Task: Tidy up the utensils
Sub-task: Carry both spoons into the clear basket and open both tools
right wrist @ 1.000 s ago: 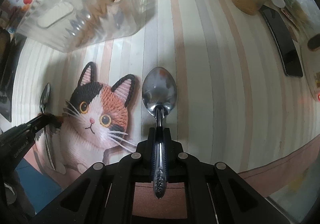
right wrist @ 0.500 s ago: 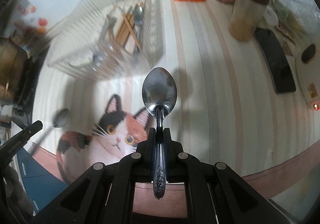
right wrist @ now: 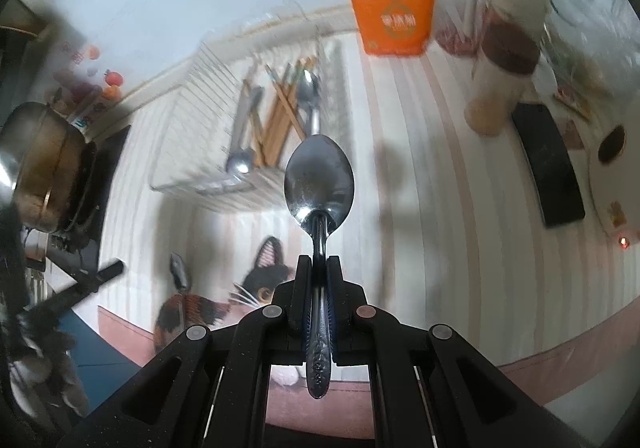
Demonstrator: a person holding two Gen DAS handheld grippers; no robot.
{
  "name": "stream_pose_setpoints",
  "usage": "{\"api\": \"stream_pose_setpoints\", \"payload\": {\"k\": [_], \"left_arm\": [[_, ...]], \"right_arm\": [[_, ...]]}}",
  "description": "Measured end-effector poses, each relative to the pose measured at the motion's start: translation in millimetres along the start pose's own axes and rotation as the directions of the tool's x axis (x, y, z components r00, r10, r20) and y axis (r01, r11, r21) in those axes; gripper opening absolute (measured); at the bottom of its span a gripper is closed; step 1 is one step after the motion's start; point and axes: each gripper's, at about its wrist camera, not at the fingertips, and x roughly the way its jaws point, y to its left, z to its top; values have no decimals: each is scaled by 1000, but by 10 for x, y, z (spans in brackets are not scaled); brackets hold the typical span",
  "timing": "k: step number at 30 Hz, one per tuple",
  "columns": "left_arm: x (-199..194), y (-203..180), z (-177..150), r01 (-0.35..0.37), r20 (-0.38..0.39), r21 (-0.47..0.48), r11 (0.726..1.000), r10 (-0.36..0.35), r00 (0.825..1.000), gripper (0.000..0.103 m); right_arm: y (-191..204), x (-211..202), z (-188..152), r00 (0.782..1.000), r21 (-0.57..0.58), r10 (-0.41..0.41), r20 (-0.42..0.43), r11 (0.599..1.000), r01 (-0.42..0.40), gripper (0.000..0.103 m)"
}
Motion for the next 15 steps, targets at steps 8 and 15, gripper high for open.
{"api": "stream_pose_setpoints", "payload": {"k": [8, 15], "left_arm": [[534, -227, -193, -79, -21, 84, 993, 81, 997, 52], [595, -420, -111, -156, 30, 144, 977, 153, 988, 31]], "right_arm": [[-215, 337, -120, 996, 43, -63, -64, 997, 65, 7], [-262, 387, -139, 993, 51, -93, -71, 994, 97, 7]]}}
